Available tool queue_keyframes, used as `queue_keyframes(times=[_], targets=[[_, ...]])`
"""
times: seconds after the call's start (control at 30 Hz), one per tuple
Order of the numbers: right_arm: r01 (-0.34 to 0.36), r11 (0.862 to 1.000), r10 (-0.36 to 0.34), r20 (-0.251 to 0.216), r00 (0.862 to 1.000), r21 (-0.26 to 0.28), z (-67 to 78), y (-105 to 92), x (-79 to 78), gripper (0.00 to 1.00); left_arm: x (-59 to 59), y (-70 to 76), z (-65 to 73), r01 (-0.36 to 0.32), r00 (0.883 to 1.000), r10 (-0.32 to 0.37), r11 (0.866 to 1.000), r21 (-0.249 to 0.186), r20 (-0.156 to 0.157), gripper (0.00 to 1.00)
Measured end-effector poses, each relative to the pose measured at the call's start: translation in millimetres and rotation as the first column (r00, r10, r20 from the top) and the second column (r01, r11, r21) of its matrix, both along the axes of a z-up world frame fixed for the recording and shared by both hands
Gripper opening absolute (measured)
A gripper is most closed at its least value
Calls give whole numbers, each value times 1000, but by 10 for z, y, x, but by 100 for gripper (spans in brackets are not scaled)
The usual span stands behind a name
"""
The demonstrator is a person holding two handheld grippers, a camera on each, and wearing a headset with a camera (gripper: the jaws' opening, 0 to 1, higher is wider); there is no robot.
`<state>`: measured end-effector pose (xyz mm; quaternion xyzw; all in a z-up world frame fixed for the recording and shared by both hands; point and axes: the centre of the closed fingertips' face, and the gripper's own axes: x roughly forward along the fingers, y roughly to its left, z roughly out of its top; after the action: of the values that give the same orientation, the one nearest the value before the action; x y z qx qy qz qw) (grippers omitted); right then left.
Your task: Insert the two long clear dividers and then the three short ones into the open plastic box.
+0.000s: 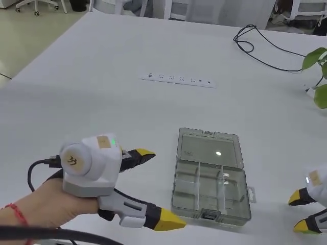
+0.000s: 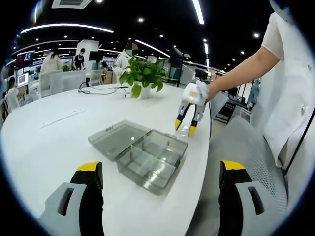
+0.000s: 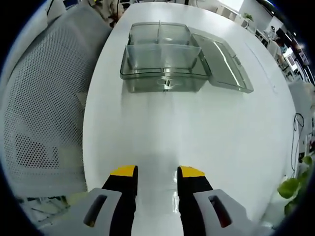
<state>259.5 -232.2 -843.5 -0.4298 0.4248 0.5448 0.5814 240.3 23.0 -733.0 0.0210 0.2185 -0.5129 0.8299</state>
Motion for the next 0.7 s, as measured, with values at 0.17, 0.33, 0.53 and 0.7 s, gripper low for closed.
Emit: queue_keyframes(times=[0.17, 0.33, 0.53, 0.7], targets=[[11, 999, -14, 51, 999, 44, 238, 124, 44, 33, 58, -44, 122, -17, 1000, 17, 999, -34, -5, 99], [3, 997, -10, 100, 995, 76, 483, 270, 54, 33, 98, -149, 260, -27, 1000, 26, 996, -83, -15, 97], [-30, 994, 12, 169, 986, 104, 802, 500, 53, 33, 118, -329, 385, -32, 999, 26, 991, -133, -48, 92], [-49, 989, 19, 215, 977, 137, 1103, 782, -7, 33, 120, -519, 500, -55, 992, 30, 976, -210, -120, 85]])
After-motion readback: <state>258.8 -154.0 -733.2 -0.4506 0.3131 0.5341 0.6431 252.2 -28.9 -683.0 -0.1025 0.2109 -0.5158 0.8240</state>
